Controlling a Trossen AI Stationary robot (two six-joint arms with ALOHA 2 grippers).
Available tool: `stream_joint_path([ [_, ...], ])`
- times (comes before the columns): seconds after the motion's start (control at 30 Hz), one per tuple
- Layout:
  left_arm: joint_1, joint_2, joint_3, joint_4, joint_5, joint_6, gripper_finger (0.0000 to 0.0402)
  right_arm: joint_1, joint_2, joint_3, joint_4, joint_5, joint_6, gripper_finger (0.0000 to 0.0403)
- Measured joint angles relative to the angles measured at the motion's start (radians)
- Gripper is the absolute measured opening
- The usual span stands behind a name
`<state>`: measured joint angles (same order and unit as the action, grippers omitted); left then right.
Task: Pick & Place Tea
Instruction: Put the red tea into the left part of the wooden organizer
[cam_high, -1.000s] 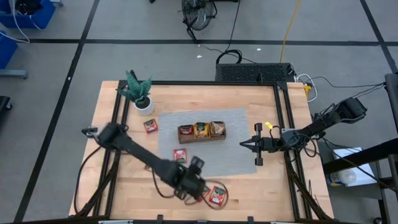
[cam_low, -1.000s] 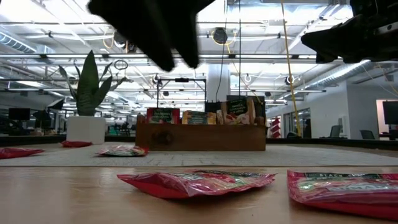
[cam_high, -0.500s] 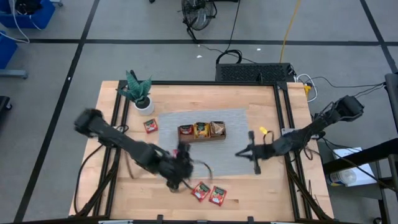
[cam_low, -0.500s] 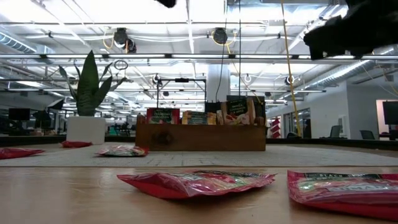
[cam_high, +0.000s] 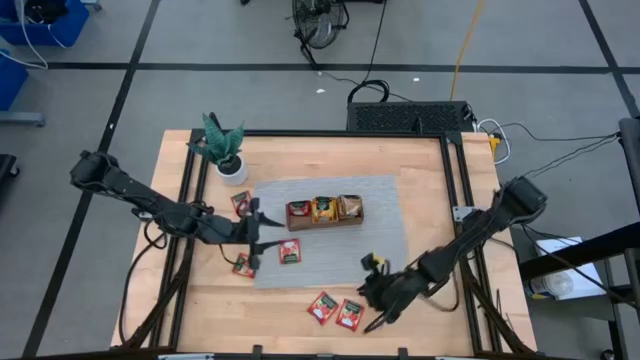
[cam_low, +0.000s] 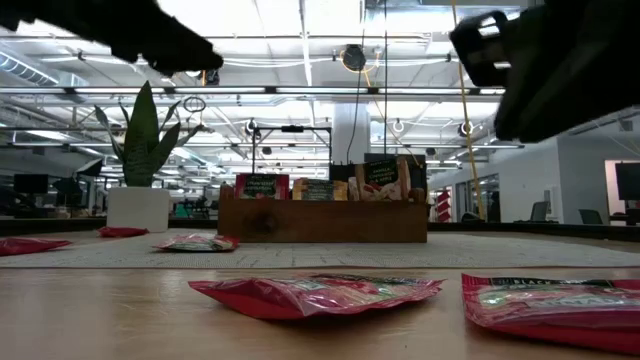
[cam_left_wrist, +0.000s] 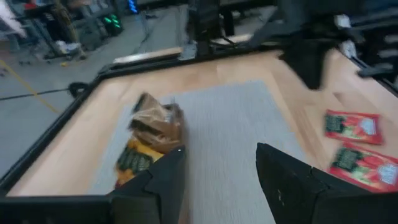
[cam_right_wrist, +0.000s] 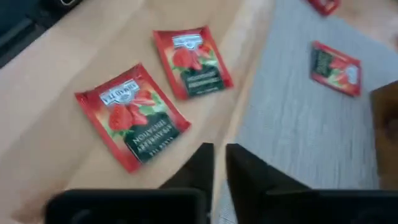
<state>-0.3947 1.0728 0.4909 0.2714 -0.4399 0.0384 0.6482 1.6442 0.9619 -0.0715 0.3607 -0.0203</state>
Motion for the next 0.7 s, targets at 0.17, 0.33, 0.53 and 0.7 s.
stream_joint_path([
  [0.17, 0.014, -0.015, -0.083, 0.073, -0.003, -0.021, 0.0195, 0.015, 0.125, 0.211, -0.203, -0.113, 0.079, 0.0134],
  [0.33, 0.013, -0.015, -0.083, 0.08, -0.002, -0.042, 0.0195, -0.016, 0.204, 0.254, -0.295, -0.307, 0.239, 0.0219],
  [0.53, 0.014, -0.015, -0.083, 0.109, -0.002, -0.055, 0.0195, -0.039, 0.256, 0.24, -0.179, -0.392, 0.217, 0.0257],
  [0.7, 0.014, -0.015, -0.083, 0.105, -0.002, -0.098, 0.0195, -0.052, 0.265, 0.232, -0.177, -0.359, 0.184, 0.0254],
])
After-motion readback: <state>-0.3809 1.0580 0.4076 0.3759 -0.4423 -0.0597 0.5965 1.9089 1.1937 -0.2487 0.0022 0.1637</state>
